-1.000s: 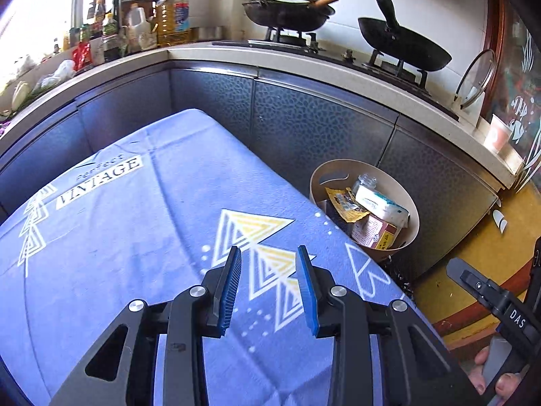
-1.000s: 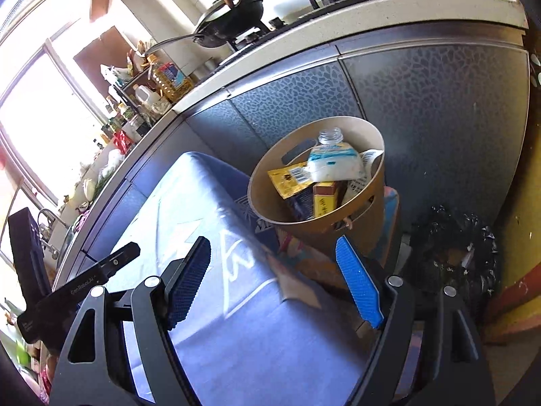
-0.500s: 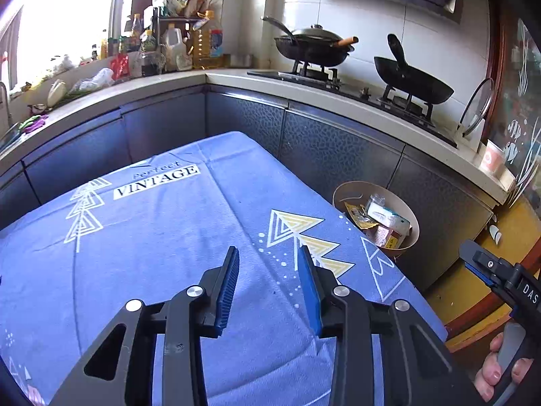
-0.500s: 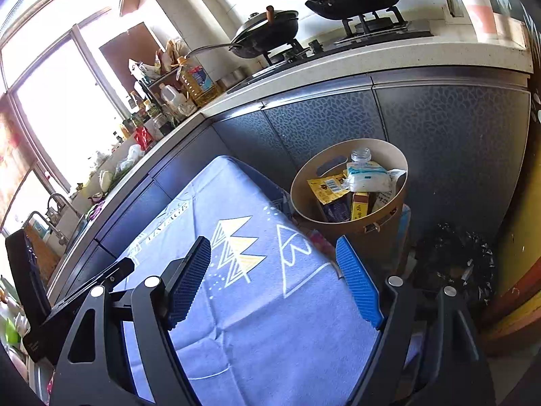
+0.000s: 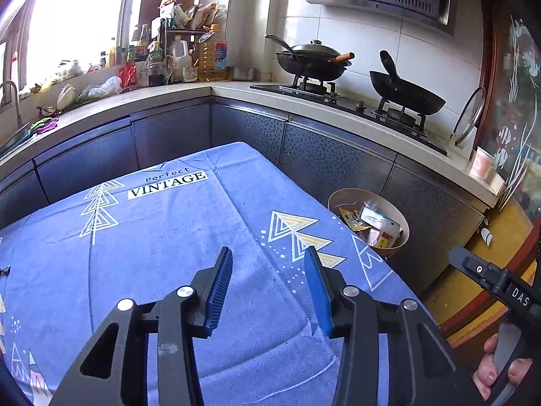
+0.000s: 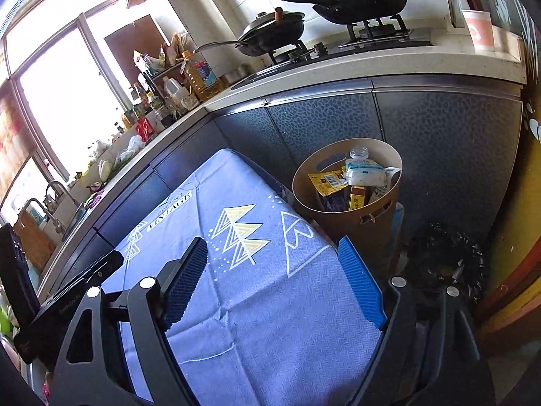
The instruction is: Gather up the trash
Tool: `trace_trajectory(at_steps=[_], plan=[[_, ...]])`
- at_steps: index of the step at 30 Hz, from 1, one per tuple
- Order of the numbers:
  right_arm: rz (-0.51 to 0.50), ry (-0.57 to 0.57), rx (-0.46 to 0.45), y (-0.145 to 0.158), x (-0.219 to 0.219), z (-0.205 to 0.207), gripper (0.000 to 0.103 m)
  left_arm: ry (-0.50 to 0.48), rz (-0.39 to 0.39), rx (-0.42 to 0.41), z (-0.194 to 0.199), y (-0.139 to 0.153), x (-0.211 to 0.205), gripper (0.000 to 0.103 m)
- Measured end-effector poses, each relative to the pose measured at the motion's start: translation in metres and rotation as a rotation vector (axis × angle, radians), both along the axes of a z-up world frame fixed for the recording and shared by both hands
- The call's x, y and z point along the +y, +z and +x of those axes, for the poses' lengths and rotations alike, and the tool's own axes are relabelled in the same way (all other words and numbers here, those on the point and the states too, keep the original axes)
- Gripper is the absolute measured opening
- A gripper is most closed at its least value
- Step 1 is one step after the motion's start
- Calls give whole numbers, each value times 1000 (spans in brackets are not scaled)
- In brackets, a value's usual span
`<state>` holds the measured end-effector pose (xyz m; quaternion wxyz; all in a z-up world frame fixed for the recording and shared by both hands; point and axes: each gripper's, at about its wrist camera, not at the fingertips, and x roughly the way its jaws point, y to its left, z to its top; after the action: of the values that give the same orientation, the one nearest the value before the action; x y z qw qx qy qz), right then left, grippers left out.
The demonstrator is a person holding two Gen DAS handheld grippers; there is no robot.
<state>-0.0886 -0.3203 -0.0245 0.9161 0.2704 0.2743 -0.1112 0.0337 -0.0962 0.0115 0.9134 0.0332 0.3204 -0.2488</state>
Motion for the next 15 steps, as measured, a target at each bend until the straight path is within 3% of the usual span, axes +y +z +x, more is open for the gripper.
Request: trace_trajectory(at_steps=[5,8,15], plan=[[23,17,38,-6,3,21,79,-16,24,-1,5,-4,-3,49],[26,33,60,-6,8,38,79,-18,15,4,13,-6,-1,60],[-23,-6,92,7,23,58,79,-44,-33,61,43,-19,11,63]])
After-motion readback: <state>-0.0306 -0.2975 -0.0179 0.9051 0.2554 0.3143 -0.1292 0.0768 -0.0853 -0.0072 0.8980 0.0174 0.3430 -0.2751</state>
